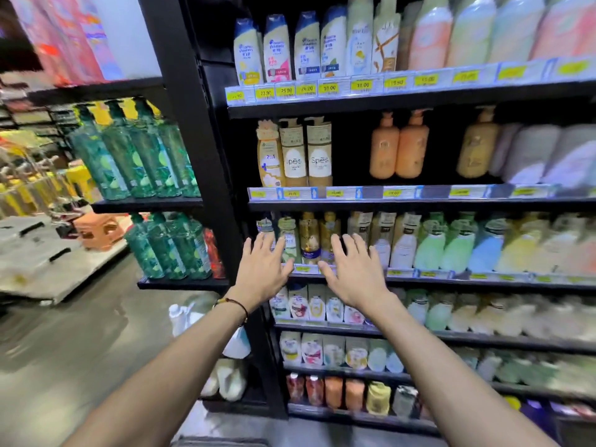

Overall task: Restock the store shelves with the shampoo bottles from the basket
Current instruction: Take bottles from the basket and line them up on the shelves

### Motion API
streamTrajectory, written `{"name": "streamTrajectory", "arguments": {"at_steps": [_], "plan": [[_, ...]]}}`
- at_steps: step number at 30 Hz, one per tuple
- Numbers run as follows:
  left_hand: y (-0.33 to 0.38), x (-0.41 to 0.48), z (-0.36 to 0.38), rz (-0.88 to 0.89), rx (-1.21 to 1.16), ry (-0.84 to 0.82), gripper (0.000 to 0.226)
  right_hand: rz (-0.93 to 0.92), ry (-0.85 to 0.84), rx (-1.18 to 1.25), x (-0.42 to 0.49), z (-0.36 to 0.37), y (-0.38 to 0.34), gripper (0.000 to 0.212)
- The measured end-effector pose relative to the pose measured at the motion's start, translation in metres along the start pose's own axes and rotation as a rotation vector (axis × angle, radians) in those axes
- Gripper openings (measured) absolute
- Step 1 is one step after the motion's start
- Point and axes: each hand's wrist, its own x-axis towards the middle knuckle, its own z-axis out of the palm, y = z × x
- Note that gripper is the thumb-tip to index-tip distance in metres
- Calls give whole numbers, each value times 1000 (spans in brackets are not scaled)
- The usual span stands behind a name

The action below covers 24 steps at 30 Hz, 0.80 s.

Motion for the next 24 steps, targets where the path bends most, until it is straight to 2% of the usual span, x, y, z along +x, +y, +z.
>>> {"name": "streamTrajectory", "arguments": {"at_steps": [8,17,24], "plan": [[-31,-71,29,50,-21,-61,65,2,-88,16,-59,45,-56,62],[-167,-189,94,69,-63,-203,60,-16,-218,41,-100,129,-227,62],[-257,-249,134,78,-88,-319,56,36,-325,70,-133,186,-312,63]]}}
